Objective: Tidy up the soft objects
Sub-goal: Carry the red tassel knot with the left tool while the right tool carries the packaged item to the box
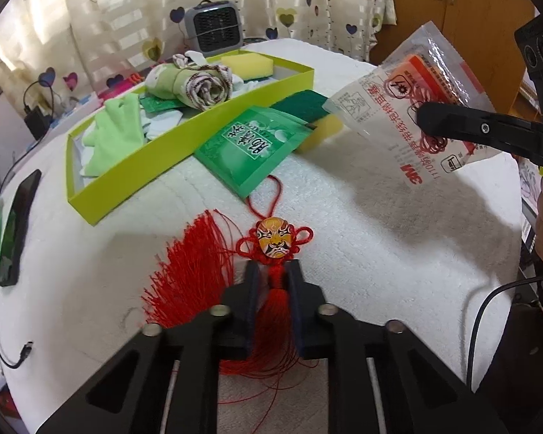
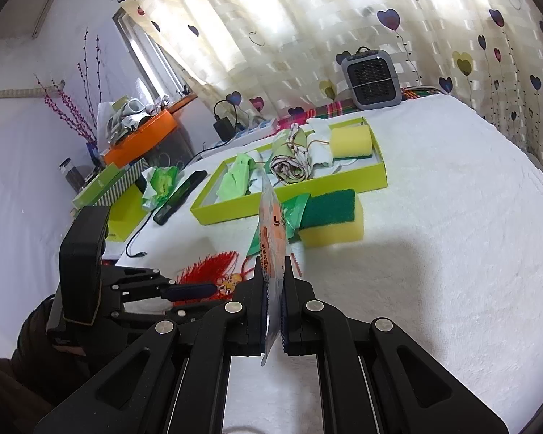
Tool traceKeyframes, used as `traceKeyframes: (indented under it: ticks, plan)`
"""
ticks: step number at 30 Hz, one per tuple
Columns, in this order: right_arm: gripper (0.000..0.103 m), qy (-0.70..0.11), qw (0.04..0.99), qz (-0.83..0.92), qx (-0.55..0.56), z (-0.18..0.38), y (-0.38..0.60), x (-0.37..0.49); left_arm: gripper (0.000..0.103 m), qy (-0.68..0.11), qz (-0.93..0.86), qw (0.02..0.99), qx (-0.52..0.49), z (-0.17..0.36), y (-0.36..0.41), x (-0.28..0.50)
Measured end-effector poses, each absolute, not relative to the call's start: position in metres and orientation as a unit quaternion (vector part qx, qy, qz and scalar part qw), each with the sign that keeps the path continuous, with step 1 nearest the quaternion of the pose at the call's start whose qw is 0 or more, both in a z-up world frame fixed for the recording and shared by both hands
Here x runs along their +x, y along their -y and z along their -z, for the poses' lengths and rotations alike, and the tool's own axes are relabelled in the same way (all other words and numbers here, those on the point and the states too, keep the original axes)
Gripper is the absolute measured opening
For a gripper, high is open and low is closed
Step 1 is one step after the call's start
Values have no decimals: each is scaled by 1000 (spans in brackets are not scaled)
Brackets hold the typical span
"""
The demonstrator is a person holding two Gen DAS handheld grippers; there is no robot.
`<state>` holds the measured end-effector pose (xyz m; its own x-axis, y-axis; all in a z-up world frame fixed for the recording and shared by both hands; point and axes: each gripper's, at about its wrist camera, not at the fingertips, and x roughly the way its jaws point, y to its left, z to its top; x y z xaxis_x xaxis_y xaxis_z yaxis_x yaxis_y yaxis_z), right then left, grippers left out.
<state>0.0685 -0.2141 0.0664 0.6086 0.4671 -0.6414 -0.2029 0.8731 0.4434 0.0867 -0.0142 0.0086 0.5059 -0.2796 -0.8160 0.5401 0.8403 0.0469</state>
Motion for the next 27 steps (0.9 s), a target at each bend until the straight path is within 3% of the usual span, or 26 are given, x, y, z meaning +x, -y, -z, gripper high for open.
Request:
traceKeyframes:
  ticks: [27]
  plan:
    - [6,-385,888,-196,156,-80,208,72,9,-353,224,903,94,-72,-10,78]
